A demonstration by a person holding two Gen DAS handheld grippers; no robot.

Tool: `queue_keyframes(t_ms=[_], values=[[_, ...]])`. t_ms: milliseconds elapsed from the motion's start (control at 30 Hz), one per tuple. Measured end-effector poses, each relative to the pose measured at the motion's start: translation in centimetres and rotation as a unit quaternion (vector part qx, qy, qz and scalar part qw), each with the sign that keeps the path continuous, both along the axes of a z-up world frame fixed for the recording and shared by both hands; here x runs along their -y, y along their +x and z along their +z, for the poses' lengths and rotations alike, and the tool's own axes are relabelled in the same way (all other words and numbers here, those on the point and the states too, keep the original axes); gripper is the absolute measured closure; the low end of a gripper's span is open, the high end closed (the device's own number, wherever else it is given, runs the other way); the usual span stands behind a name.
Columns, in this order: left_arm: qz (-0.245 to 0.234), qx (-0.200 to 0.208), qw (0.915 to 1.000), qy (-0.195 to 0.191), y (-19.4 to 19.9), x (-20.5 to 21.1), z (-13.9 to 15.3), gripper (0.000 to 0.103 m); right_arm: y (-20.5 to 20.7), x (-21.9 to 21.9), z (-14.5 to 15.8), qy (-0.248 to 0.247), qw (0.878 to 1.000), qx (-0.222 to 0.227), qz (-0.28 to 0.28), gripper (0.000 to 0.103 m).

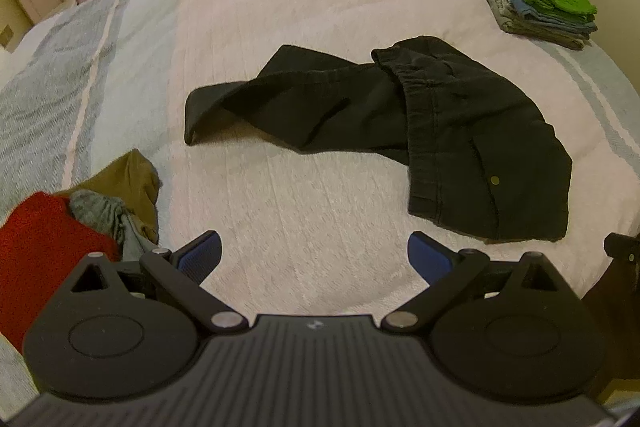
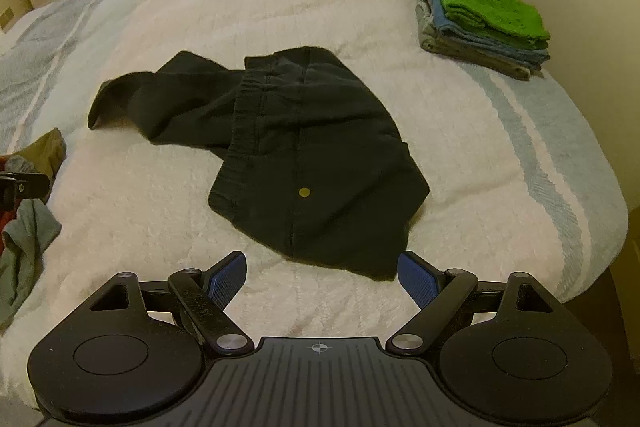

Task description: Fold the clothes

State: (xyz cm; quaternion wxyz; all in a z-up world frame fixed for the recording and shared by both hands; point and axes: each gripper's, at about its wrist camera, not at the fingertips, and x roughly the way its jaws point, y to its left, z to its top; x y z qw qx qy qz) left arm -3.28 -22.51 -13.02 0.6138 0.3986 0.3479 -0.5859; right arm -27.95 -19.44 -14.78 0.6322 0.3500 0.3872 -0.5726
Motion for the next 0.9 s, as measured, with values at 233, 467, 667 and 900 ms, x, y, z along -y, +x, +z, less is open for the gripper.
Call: queue_keyframes(t_ms=[233,467,667,900], values=[[0.033,-0.005,0.9992,0.022,1.0,0.2,-3.8,0.005,0.3,1.1,-3.9,0.027,0.999,-0.008,0.035,0.018],[0.062,-0.015,0.9972,0.037,2.1,0.5,-8.2,0.005,1.9,2.6,-10.2,0.025,0.995,-0.029,0.093,0.017],[0.092,-0.030,0.9944,0.043,2.6,0.7,-12.2,0.005,4.7,3.8,-16.9,-0.027,0.972,-0.119,0.201,0.018],[0.137,-0.038,0.9889,0.042,3.4,0.7,-15.8,0.005,7.9,2.8,-23.5,-0.114,0.902,-0.239,0.339,0.018]])
